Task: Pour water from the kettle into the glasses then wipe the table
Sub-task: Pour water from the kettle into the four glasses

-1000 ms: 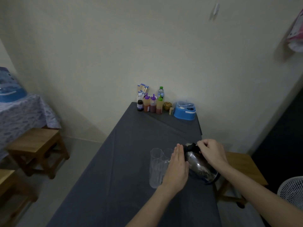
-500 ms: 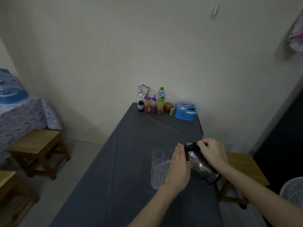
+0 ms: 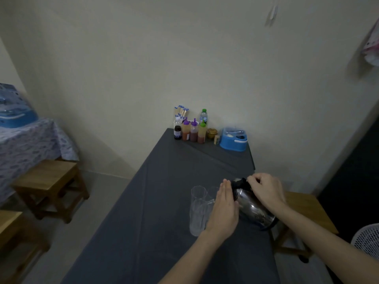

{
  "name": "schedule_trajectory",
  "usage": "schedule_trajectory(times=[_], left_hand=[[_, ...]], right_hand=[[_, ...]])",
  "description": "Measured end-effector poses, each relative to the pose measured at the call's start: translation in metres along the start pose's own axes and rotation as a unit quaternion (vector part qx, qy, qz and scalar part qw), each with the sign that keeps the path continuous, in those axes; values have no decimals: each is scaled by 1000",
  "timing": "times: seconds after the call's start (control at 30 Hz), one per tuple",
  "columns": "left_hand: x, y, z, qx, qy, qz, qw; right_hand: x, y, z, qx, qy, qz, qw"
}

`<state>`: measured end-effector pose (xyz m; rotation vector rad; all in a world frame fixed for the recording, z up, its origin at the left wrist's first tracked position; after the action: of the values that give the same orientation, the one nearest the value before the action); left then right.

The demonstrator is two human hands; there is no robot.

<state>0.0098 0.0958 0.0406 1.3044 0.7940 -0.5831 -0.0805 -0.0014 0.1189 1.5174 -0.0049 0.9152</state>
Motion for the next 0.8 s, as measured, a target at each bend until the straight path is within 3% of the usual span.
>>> schedule_trajectory(times=[0.43, 0.6, 0.8], left_hand=[[-1, 3, -2, 6, 7, 16, 1000], [-4, 3, 1, 35, 2, 65, 997], [-6, -3, 6, 48, -50, 129, 989]], right_hand=[[0, 0, -4, -2, -3, -11, 1000], [-15, -4, -14, -31, -43, 72, 996], [-41, -17, -30, -70, -134, 204, 967]])
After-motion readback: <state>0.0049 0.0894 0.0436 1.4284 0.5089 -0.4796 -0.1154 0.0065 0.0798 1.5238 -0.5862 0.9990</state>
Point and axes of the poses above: each hand's wrist, its own z-axis towards the middle knuckle, its own y-axis out of the back of the hand, x = y × z, the point moved 1 cm from there along z, towards the middle knuckle, and after that the axes turned 10 degrees about x, right-handed, at the moved point
